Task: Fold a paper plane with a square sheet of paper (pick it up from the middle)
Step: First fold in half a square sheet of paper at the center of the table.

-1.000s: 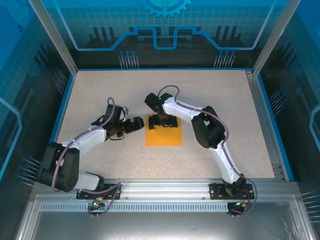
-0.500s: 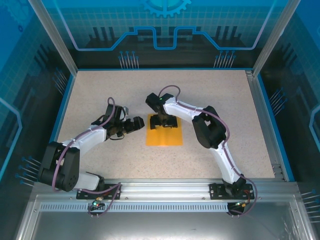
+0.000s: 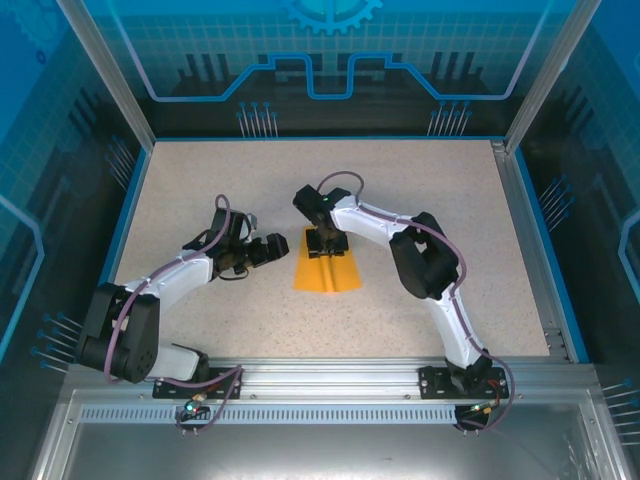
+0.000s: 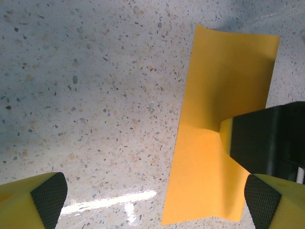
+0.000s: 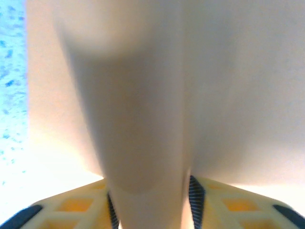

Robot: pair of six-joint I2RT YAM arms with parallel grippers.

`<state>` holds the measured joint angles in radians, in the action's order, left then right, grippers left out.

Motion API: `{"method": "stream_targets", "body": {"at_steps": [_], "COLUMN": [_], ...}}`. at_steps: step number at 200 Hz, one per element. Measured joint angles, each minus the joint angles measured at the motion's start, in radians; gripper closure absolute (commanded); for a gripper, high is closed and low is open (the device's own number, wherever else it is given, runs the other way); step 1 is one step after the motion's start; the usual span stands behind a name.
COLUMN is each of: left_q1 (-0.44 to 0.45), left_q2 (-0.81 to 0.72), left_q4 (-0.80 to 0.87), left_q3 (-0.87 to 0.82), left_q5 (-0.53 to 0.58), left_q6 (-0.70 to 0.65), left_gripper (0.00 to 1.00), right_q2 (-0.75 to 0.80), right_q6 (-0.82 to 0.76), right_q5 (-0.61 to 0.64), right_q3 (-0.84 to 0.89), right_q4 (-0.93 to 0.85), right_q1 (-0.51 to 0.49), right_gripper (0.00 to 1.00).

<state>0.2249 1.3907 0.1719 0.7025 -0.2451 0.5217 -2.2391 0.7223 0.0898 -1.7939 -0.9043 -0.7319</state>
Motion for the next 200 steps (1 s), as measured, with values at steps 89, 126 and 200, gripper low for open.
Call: {"method": "stream_targets", "body": {"at_steps": [89,126,200], "left_q1": [-0.039,-0.094,-0.092], "left_q2": [0.020,0.021,0.148], "left_q4": [-0.013,-0.057,-0.148], "left_q3": [0.028,0.036,0.056], "left_q5": [-0.127,-0.253,-0.417], "left_q6": [0.034,0.067,0.108], "left_gripper": [0.01,0.01,0.01], "right_q2": [0.254,0.328,0.224], "right_q6": [0.034,0.087,0.065], "right_q5": [-0.372,-0.571,-0.702], "right_q3": [0.273,0.422,0.532], "right_q4": [0.366,0.594,0.708], "right_q1": [0.066,0.152,0.212], "right_gripper": [0.69,0.67,0.57]}}
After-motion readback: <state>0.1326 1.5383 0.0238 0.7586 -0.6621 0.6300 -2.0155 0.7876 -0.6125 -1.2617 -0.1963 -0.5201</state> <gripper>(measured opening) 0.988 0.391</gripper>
